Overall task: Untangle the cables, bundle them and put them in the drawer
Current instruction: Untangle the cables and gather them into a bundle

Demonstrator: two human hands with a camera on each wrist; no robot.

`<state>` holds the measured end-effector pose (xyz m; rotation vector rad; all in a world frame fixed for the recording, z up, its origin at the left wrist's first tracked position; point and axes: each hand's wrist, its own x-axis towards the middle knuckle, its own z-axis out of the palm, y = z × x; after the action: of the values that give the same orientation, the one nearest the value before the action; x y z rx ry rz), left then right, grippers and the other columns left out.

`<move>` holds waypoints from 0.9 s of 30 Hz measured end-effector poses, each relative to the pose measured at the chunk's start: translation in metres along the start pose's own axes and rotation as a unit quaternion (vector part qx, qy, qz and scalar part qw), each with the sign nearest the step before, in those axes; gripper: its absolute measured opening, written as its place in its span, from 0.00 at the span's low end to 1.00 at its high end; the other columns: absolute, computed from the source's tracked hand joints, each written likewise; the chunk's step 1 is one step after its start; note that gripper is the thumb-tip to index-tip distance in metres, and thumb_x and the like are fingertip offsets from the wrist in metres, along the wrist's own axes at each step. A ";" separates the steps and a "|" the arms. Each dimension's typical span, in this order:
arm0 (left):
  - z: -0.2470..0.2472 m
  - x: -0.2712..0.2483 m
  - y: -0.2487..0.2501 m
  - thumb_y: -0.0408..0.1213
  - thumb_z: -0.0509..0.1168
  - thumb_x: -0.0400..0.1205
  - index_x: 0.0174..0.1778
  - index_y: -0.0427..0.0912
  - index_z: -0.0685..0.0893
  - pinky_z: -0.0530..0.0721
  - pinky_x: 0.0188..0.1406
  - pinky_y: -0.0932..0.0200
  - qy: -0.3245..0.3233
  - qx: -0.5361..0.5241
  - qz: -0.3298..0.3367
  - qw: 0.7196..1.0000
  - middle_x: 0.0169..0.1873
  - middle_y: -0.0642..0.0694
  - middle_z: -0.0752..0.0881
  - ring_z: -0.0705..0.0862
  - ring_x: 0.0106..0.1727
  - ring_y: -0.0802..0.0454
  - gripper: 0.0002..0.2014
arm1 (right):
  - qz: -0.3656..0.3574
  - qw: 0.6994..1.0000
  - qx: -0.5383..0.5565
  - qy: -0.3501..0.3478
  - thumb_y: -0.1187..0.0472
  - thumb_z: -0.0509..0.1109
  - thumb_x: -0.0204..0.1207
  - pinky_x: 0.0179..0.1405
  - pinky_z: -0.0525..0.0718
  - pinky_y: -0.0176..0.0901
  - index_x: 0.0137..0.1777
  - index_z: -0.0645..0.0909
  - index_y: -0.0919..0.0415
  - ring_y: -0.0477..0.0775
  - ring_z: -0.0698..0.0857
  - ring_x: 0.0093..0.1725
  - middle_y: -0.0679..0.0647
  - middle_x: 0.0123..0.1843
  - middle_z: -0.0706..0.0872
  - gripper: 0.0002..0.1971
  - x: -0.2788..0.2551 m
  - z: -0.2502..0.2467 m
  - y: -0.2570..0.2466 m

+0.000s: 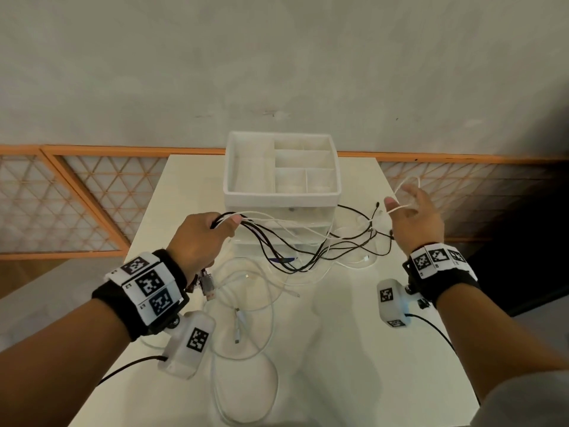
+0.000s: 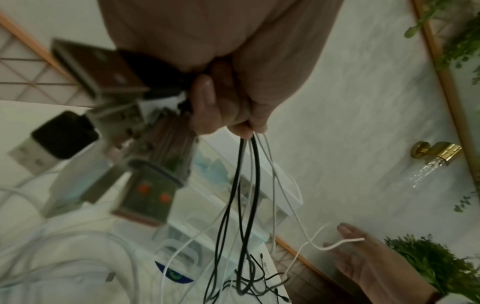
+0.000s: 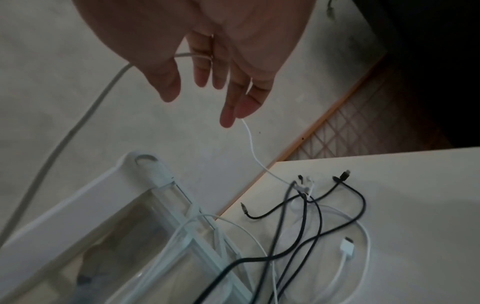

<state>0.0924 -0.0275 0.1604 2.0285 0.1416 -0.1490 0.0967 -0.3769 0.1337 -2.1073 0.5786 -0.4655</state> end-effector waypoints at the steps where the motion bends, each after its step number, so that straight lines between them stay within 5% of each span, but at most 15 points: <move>1: 0.000 0.000 -0.001 0.50 0.64 0.85 0.37 0.35 0.80 0.63 0.14 0.65 -0.002 0.007 0.000 1.000 0.19 0.48 0.65 0.61 0.14 0.55 0.20 | -0.016 1.000 0.010 -0.011 0.50 0.71 0.81 0.53 0.73 0.34 0.76 0.71 0.46 0.44 0.80 0.53 0.52 0.68 0.83 0.25 0.001 0.001 -0.001; 3: -0.001 -0.001 -0.001 0.52 0.64 0.84 0.35 0.38 0.79 0.64 0.18 0.64 -0.001 0.012 0.003 1.000 0.19 0.48 0.67 0.62 0.14 0.54 0.21 | -0.046 0.998 0.006 -0.040 0.56 0.73 0.80 0.48 0.70 0.21 0.84 0.62 0.47 0.38 0.80 0.54 0.49 0.79 0.75 0.34 0.001 0.004 0.006; 5: -0.003 -0.002 0.000 0.53 0.64 0.84 0.35 0.38 0.78 0.63 0.20 0.63 0.001 -0.001 0.005 1.000 0.19 0.50 0.68 0.61 0.16 0.53 0.21 | -0.050 0.995 -0.035 -0.085 0.60 0.75 0.78 0.46 0.71 0.19 0.86 0.55 0.46 0.38 0.83 0.57 0.45 0.85 0.66 0.42 -0.001 0.008 0.024; 8: -0.005 -0.006 0.001 0.52 0.65 0.84 0.35 0.37 0.79 0.62 0.19 0.63 0.001 -0.014 0.007 1.000 0.18 0.52 0.68 0.60 0.16 0.53 0.21 | -0.011 0.977 -0.127 -0.173 0.62 0.75 0.76 0.59 0.78 0.39 0.87 0.52 0.48 0.54 0.83 0.67 0.50 0.87 0.62 0.45 -0.008 0.016 0.055; 12: -0.004 -0.009 0.003 0.50 0.65 0.84 0.35 0.37 0.79 0.61 0.18 0.64 0.002 -0.037 0.011 0.999 0.21 0.49 0.66 0.60 0.18 0.52 0.20 | 0.073 0.896 -0.311 -0.307 0.58 0.70 0.76 0.73 0.74 0.48 0.82 0.67 0.49 0.61 0.75 0.76 0.56 0.81 0.73 0.33 -0.017 0.021 0.073; 15: 0.004 -0.015 0.008 0.56 0.63 0.84 0.37 0.36 0.81 0.60 0.20 0.63 -0.026 -0.044 0.013 0.999 0.20 0.51 0.65 0.59 0.19 0.53 0.23 | 0.051 0.874 -0.350 -0.334 0.55 0.68 0.70 0.68 0.81 0.49 0.82 0.65 0.43 0.61 0.80 0.71 0.55 0.75 0.78 0.38 -0.023 0.019 0.056; 17: 0.013 -0.019 0.013 0.61 0.56 0.84 0.39 0.36 0.83 0.58 0.20 0.64 -0.062 -0.067 -0.001 0.996 0.19 0.54 0.65 0.58 0.20 0.54 0.28 | -0.021 0.900 -0.313 -0.301 0.50 0.71 0.66 0.62 0.84 0.49 0.83 0.61 0.39 0.57 0.85 0.60 0.52 0.55 0.87 0.43 -0.027 0.013 0.028; 19: 0.024 -0.025 0.020 0.58 0.53 0.87 0.41 0.35 0.85 0.59 0.20 0.63 -0.095 -0.060 0.001 0.994 0.17 0.56 0.66 0.59 0.19 0.55 0.29 | -0.114 0.934 -0.177 -0.287 0.47 0.78 0.66 0.48 0.84 0.40 0.82 0.60 0.35 0.46 0.84 0.39 0.46 0.34 0.84 0.45 -0.044 0.009 -0.009; 22: 0.041 -0.040 0.037 0.49 0.55 0.89 0.38 0.37 0.86 0.64 0.20 0.66 -0.125 -0.011 0.068 0.990 0.15 0.58 0.70 0.65 0.16 0.61 0.24 | -0.200 0.911 -0.052 -0.356 0.43 0.81 0.67 0.34 0.75 0.25 0.76 0.65 0.30 0.37 0.78 0.25 0.37 0.24 0.80 0.39 -0.089 0.019 -0.060; 24: 0.047 -0.051 0.045 0.43 0.57 0.89 0.34 0.35 0.85 0.65 0.20 0.74 -0.141 0.003 0.116 0.983 0.14 0.60 0.71 0.68 0.16 0.63 0.22 | -0.218 0.903 -0.041 -0.369 0.46 0.78 0.72 0.39 0.77 0.28 0.61 0.80 0.38 0.33 0.81 0.30 0.32 0.31 0.84 0.18 -0.110 0.036 -0.059; 25: 0.046 -0.056 0.046 0.41 0.57 0.89 0.35 0.32 0.86 0.65 0.20 0.75 -0.150 0.004 0.131 0.980 0.14 0.59 0.71 0.68 0.17 0.62 0.22 | -0.184 0.905 -0.050 -0.380 0.47 0.76 0.74 0.38 0.79 0.35 0.48 0.83 0.44 0.37 0.82 0.30 0.37 0.30 0.85 0.07 -0.112 0.044 -0.048; 27: 0.038 -0.062 0.042 0.43 0.59 0.88 0.40 0.34 0.90 0.64 0.23 0.70 -0.164 -0.013 0.130 0.978 0.18 0.57 0.67 0.64 0.21 0.58 0.21 | -0.070 0.880 -0.126 -0.453 0.48 0.73 0.77 0.28 0.77 0.40 0.33 0.79 0.52 0.47 0.79 0.22 0.45 0.21 0.80 0.14 -0.101 0.051 -0.016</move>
<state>0.0365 -0.0826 0.1907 1.9471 -0.3269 -0.3123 0.0437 -0.2790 0.1072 -2.3141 -0.0760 0.5592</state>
